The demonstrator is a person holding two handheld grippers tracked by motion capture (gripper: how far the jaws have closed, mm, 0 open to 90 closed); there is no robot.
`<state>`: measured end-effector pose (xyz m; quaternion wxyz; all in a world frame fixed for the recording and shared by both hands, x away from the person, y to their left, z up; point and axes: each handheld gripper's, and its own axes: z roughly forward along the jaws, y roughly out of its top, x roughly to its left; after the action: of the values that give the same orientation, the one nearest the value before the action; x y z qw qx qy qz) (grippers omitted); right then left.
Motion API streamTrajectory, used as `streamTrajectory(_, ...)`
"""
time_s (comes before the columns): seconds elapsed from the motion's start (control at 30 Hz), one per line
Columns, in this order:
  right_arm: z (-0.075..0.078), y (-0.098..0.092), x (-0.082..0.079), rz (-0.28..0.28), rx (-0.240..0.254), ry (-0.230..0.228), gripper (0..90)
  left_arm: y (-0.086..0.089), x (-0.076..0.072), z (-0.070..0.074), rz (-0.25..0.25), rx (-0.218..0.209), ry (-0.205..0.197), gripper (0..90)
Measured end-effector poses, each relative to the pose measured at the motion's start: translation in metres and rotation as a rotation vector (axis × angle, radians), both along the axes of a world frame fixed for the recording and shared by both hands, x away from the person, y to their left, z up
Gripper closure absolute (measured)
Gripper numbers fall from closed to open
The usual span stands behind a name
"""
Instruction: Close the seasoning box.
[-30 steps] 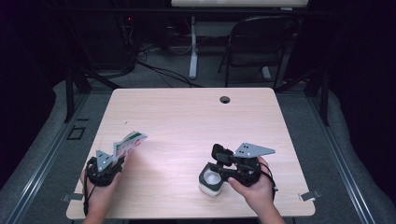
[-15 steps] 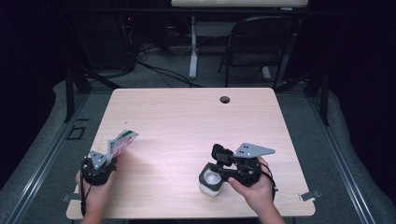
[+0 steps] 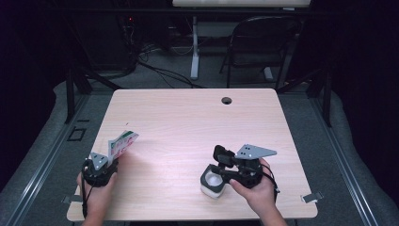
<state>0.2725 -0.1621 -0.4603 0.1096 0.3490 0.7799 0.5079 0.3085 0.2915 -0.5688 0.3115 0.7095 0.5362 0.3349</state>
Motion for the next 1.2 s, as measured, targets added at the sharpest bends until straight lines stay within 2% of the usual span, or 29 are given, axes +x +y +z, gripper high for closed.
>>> streamTrajectory(0.3, 0.0, 0.0, 0.0, -0.001, 0.003, 0.0, 52.9, -0.001, 0.002, -0.008, -0.003, -0.029, 0.022, 67.6)
streamTrajectory(0.4, 0.0, 0.0, 0.0, 0.0, -0.001, 0.002, 52.8, -0.003, 0.002, -0.008, -0.012, -0.027, 0.019, 62.5)
streamTrajectory(0.53, -0.001, 0.0, 0.0, -0.004, -0.002, 0.003, 52.8, -0.003, 0.001, -0.008, -0.024, -0.034, 0.014, 50.4)
streamTrajectory(0.6, 0.0, 0.0, 0.0, -0.004, -0.001, 0.003, 52.7, -0.003, 0.0, -0.007, -0.027, -0.029, -0.001, 43.7)
streamTrajectory(0.73, 0.0, -0.001, 0.0, -0.003, 0.001, 0.002, 52.6, -0.003, -0.002, -0.003, -0.024, -0.03, -0.026, 37.5)
streamTrajectory(0.87, 0.0, 0.0, 0.0, 0.0, 0.002, 0.0, 52.6, -0.003, -0.003, -0.002, -0.037, -0.033, -0.023, 34.7)
streamTrajectory(1.2, 0.0, -0.001, 0.0, -0.006, 0.003, -0.002, 52.5, -0.01, -0.009, 0.007, -0.078, -0.03, -0.053, 34.6)
